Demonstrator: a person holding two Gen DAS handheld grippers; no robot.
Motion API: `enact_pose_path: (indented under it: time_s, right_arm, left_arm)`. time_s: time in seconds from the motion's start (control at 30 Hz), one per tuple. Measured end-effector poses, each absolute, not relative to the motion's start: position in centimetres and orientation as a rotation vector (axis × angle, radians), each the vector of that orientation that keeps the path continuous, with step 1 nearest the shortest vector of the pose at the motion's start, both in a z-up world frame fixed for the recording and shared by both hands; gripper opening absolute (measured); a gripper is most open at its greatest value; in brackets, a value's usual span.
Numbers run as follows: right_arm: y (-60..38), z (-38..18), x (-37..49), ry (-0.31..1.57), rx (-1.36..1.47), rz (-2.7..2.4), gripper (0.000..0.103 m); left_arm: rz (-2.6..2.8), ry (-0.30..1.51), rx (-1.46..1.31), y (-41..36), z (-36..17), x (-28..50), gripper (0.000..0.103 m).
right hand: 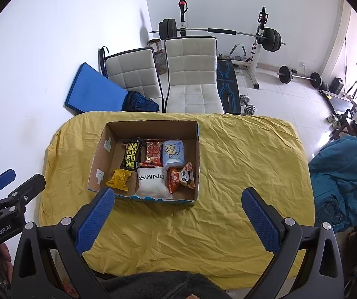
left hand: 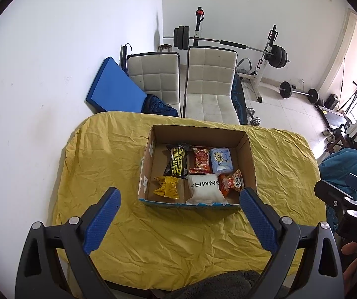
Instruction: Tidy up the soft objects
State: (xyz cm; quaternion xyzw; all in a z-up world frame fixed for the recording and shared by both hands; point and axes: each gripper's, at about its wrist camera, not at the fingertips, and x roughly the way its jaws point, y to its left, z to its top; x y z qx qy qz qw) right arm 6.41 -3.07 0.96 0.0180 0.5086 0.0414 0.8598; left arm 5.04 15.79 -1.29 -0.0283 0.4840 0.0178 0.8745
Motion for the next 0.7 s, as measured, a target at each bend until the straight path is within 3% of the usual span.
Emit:
enact_pose_path:
  time_s: [0.7]
  right_arm:
    - [-3.46, 0.51, 6.53, 1.073, 0.033, 0.072, 0.103]
  left_arm:
    - [0.035, 1.016, -0.062, 16.29, -1.5, 5.24, 0.098]
